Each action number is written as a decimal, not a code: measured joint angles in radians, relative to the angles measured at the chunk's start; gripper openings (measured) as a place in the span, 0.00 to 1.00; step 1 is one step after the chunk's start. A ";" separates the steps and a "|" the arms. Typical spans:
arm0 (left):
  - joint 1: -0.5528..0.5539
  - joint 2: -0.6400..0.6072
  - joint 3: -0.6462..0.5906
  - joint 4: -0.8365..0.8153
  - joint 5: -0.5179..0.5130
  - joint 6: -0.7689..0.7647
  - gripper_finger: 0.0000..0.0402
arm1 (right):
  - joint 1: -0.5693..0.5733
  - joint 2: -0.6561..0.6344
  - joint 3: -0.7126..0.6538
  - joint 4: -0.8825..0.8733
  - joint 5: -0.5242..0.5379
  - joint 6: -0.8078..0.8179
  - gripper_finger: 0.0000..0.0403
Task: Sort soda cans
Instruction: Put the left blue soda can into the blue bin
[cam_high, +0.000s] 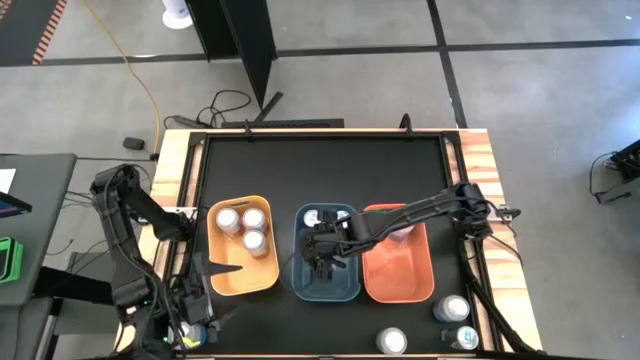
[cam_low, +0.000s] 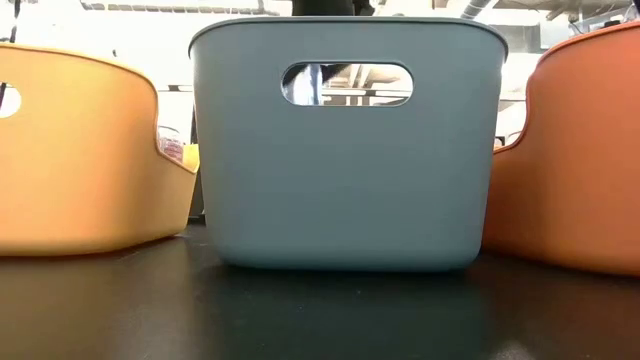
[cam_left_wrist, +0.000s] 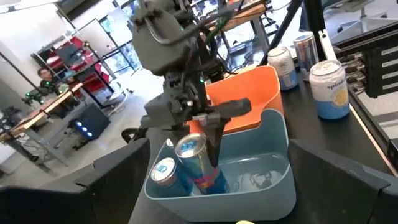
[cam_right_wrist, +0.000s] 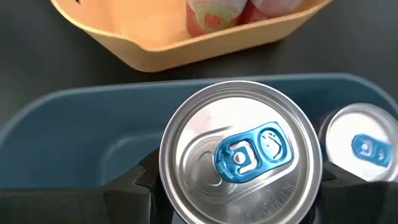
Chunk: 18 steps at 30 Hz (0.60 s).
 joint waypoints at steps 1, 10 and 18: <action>0.000 0.000 0.000 -0.004 0.000 -0.004 0.93 | -0.005 0.000 -0.013 0.011 0.000 0.003 0.55; 0.000 0.000 0.000 -0.016 0.001 -0.006 0.93 | -0.034 0.002 -0.108 0.085 -0.008 0.046 0.55; 0.000 0.000 0.000 -0.018 0.002 -0.005 0.93 | -0.059 0.002 -0.169 0.146 -0.034 0.080 0.55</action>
